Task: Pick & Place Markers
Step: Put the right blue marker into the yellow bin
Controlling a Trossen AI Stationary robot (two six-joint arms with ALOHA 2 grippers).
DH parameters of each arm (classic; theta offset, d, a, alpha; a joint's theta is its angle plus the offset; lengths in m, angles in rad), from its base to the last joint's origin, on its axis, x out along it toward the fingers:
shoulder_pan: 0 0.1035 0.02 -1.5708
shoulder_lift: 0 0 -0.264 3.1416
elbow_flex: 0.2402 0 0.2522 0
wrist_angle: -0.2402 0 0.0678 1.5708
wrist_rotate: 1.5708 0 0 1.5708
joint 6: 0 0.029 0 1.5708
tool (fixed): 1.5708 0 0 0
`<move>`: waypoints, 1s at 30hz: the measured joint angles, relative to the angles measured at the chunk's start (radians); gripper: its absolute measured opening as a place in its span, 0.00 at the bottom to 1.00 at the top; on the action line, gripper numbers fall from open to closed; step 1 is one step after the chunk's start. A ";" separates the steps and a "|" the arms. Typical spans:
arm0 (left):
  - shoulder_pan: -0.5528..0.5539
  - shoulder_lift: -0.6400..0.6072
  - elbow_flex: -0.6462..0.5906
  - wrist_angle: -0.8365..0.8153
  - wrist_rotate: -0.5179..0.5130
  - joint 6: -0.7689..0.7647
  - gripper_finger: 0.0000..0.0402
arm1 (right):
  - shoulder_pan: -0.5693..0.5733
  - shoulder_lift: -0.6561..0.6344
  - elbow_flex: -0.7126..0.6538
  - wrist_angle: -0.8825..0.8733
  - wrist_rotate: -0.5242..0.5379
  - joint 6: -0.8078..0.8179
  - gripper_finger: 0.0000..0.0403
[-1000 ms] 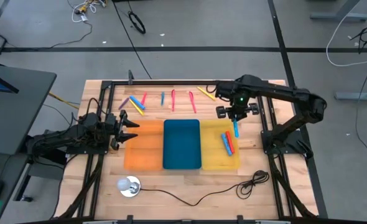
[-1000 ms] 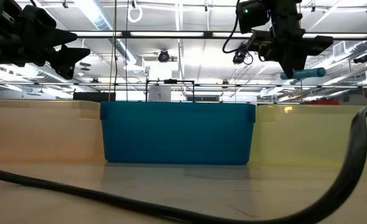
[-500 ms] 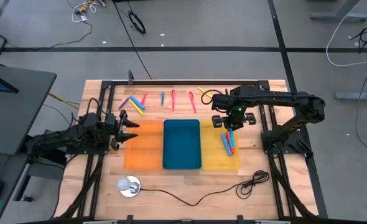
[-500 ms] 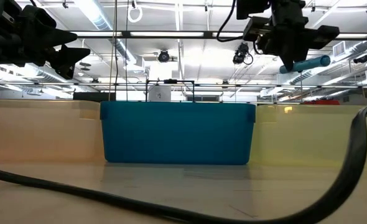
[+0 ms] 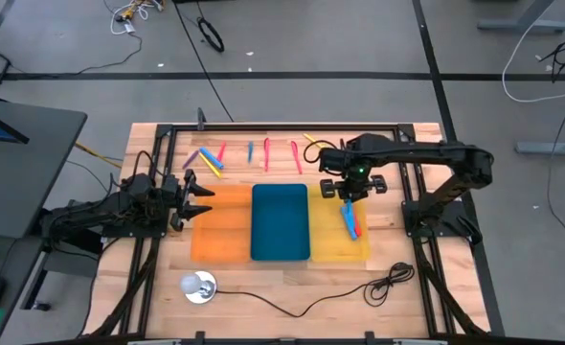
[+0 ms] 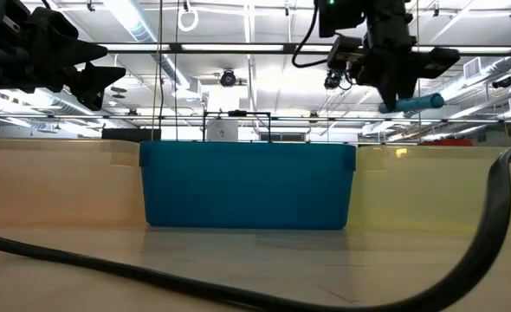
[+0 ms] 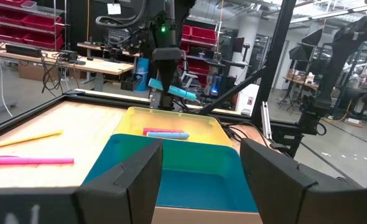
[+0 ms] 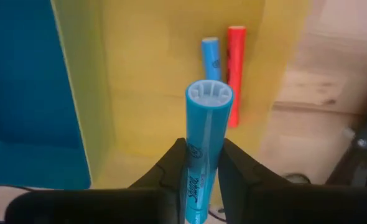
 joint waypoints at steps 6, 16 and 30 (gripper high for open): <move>0.000 0.000 0.000 0.000 0.000 0.000 0.55 | 0.021 0.051 0.000 0.038 0.052 -0.005 0.15; 0.000 0.000 0.000 0.000 0.000 0.000 0.55 | 0.067 0.064 -0.176 0.270 0.025 0.074 0.15; 0.000 0.000 0.000 0.000 0.000 0.000 0.55 | 0.064 0.131 -0.309 0.371 0.017 0.057 0.15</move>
